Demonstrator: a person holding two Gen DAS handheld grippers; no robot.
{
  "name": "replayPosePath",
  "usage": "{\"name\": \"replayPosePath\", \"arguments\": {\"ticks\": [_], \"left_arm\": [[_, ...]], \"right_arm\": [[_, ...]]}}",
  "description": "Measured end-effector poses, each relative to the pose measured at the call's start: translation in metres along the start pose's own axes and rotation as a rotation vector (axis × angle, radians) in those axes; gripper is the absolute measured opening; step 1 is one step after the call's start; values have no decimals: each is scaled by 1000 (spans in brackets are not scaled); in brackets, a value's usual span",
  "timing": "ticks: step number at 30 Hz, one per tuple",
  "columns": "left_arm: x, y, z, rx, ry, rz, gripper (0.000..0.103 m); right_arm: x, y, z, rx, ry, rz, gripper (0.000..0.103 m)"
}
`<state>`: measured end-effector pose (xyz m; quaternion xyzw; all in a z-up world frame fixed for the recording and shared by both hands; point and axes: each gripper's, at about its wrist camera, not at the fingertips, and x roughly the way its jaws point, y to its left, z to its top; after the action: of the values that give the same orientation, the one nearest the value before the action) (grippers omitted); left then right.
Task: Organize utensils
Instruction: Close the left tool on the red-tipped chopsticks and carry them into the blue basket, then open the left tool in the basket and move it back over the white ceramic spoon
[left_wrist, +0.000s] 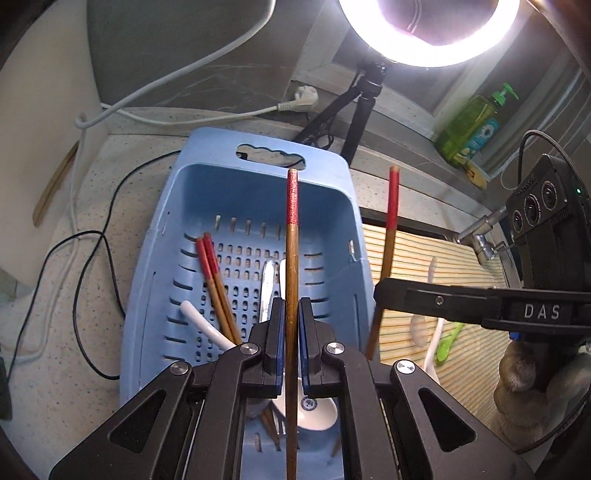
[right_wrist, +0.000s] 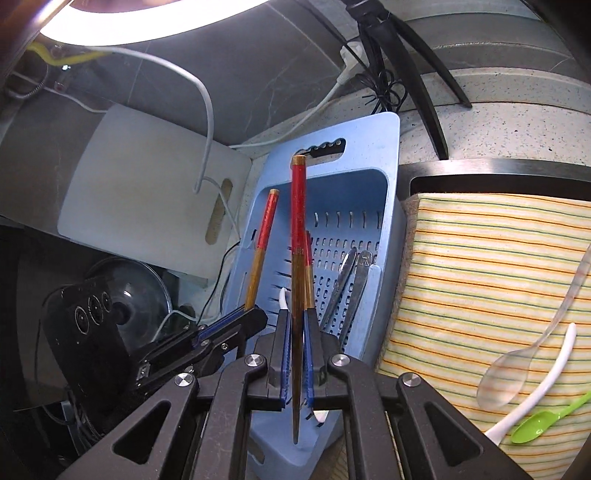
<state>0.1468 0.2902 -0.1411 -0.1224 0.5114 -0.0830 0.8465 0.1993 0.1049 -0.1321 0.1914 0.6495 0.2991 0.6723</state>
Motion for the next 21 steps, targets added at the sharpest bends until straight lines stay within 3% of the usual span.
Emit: {"name": "replayPosePath", "arguments": {"ticks": [2, 7, 14, 21], "left_arm": [[0, 1, 0, -3, 5, 17, 17], [-2, 2, 0, -3, -3, 32, 17], [-8, -11, -7, 15, -16, 38, 18], [-17, -39, -24, 58, -26, 23, 18]], "right_arm": [[1, 2, 0, -19, 2, -12, 10], [-6, 5, -2, -55, -15, -33, 24], [-36, -5, -10, -79, -51, -18, 25], [-94, -36, -24, -111, -168, -34, 30]]}}
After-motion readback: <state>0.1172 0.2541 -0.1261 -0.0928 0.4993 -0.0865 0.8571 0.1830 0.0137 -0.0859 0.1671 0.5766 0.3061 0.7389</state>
